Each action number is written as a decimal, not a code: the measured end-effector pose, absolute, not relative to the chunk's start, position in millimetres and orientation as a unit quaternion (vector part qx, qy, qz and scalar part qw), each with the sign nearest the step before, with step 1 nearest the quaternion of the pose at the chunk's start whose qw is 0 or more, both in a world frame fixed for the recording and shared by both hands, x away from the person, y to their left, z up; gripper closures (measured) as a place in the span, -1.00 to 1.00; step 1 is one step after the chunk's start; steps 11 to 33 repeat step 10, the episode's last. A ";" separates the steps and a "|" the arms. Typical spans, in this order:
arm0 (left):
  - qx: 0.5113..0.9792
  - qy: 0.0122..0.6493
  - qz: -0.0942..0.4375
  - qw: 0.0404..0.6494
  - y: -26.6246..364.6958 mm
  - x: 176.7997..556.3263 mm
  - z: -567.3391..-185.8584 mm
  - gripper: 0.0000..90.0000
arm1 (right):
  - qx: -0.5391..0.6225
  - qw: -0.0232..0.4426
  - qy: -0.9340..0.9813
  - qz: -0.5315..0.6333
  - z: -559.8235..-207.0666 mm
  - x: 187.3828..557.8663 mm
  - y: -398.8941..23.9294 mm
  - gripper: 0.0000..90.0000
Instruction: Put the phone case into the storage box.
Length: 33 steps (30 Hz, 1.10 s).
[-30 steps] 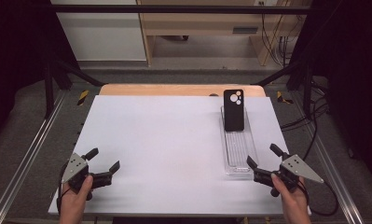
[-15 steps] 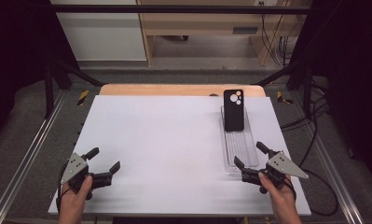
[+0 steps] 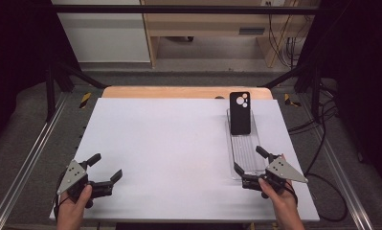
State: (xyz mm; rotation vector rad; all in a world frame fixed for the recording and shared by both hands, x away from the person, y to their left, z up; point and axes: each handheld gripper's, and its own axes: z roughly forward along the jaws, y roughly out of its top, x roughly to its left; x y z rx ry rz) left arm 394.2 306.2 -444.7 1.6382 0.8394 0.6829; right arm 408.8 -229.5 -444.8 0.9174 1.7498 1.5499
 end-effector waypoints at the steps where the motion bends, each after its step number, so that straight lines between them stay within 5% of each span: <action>1: 0.695 0.353 0.291 0.555 306.3 393.4 -444.7 -0.96 | 0.347 0.309 0.662 0.588 -445.1 408.1 -230.0 -0.93; 33: 0.690 0.361 0.295 0.553 310.4 390.1 -446.7 -0.96 | 0.343 0.309 0.675 0.576 -446.0 402.9 -228.9 -0.92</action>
